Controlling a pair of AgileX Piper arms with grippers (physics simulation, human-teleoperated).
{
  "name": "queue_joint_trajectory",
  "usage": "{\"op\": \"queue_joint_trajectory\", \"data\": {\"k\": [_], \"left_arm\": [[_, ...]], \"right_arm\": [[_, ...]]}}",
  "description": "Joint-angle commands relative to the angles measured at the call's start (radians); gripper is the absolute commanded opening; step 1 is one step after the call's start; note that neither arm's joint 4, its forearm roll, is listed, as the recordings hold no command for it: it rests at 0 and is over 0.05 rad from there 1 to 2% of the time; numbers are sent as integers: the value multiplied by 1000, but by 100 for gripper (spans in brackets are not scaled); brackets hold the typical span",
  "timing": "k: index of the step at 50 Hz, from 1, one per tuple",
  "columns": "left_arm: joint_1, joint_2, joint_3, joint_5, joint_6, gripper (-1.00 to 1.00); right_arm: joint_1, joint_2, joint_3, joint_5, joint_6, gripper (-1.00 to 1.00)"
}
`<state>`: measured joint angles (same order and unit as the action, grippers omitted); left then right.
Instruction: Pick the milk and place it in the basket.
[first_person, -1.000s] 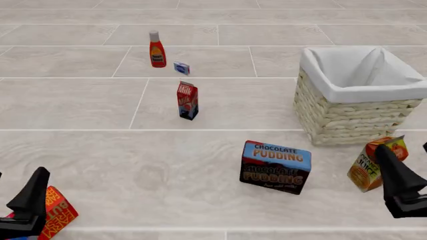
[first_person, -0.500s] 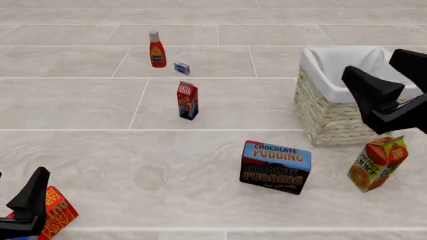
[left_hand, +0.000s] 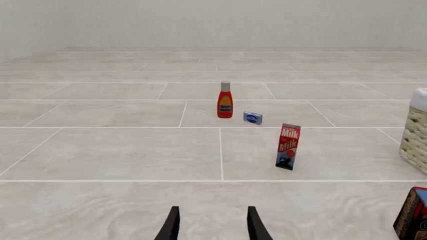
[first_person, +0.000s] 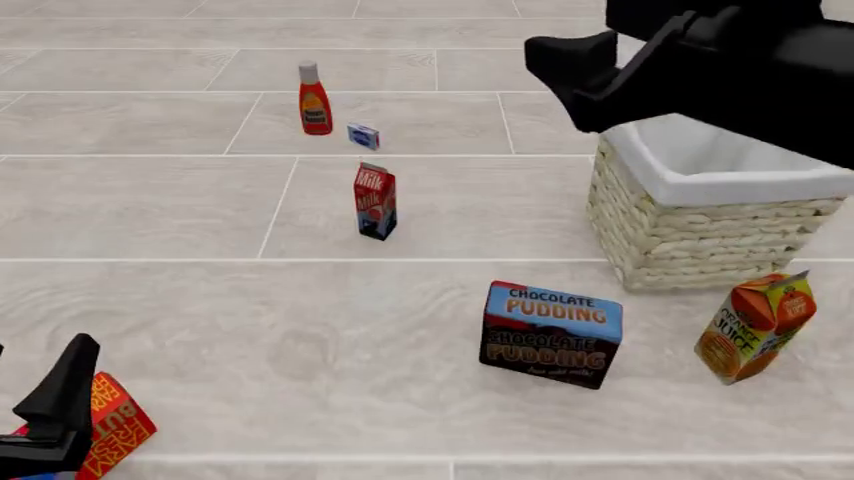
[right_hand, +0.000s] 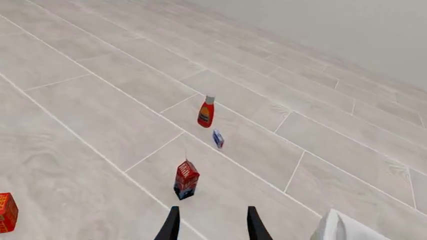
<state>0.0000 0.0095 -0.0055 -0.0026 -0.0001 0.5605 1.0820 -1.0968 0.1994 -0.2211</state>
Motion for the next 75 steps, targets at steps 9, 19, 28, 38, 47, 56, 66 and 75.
{"op": "queue_joint_trajectory", "data": {"k": [9,19,28,38,47,56,66,75], "left_arm": [[0,0,0,0,0,100],[0,0,0,0,0,100],[0,0,0,0,0,100],[0,0,0,0,0,100],[0,0,0,0,0,100],[0,0,0,0,0,100],[0,0,0,0,0,100],[0,0,0,0,0,100]], "right_arm": [[84,265,-325,174,-34,100],[99,398,-497,264,-60,100],[104,525,-633,333,-86,100],[82,645,-764,388,-85,100],[68,767,-890,442,-76,100],[69,879,-1000,475,-56,100],[65,981,-1080,484,-43,100],[60,1085,-1212,533,-41,100]]}}
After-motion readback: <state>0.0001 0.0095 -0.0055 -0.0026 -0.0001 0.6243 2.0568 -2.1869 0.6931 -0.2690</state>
